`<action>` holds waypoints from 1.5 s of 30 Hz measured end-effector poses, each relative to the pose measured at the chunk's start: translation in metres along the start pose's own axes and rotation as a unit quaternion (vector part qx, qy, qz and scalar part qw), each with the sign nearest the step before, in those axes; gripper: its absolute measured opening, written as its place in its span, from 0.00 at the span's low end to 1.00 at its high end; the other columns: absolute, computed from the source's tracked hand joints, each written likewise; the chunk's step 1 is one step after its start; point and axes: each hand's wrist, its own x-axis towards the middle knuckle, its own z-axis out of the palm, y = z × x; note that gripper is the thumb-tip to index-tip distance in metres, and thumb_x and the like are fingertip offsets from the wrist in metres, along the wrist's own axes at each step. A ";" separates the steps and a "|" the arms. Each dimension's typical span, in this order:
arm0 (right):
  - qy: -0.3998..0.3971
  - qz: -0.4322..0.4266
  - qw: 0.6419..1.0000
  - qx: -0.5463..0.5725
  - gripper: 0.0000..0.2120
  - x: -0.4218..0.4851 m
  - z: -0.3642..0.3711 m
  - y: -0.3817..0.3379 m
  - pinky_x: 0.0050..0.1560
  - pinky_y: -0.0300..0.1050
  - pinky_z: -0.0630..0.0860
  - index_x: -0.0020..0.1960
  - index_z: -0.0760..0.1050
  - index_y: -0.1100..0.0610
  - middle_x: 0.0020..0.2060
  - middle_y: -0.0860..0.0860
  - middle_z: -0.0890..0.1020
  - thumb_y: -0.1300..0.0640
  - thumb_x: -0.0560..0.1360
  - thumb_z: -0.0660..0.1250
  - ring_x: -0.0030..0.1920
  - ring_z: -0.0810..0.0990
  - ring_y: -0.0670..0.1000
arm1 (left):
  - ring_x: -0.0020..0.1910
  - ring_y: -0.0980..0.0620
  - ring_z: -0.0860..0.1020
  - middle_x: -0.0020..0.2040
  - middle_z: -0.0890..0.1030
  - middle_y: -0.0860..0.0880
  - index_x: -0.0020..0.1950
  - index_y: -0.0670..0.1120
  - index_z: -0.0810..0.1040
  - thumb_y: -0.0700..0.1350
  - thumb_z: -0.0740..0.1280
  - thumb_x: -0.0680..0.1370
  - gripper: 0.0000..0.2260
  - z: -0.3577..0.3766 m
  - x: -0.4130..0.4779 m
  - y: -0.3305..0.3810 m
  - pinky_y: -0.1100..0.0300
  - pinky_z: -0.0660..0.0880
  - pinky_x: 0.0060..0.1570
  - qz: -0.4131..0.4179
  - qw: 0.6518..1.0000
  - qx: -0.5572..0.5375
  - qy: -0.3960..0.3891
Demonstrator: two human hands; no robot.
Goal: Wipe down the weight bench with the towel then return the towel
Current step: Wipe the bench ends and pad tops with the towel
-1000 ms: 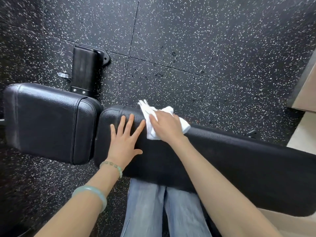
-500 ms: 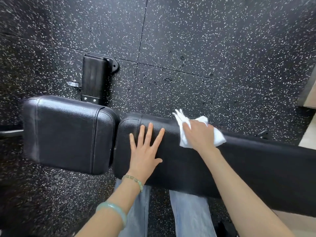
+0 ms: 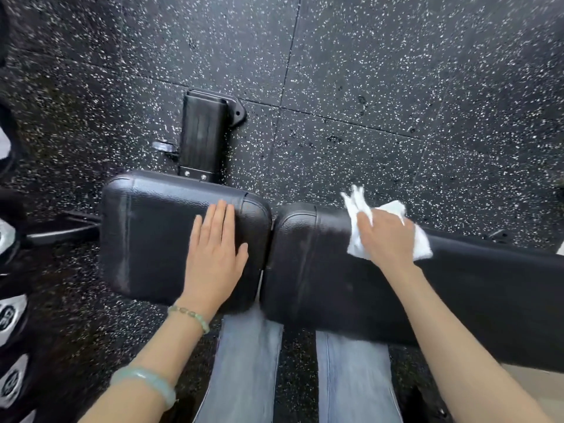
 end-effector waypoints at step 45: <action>0.102 -0.112 0.988 -0.027 0.29 -0.169 0.149 0.044 0.67 0.74 0.47 0.77 0.44 0.46 0.77 0.56 0.43 0.40 0.79 0.46 0.76 0.47 0.61 | 0.76 0.43 0.54 0.78 0.55 0.40 0.77 0.38 0.53 0.53 0.54 0.77 0.32 0.063 -0.063 -0.005 0.42 0.48 0.73 0.026 0.999 0.026 0.012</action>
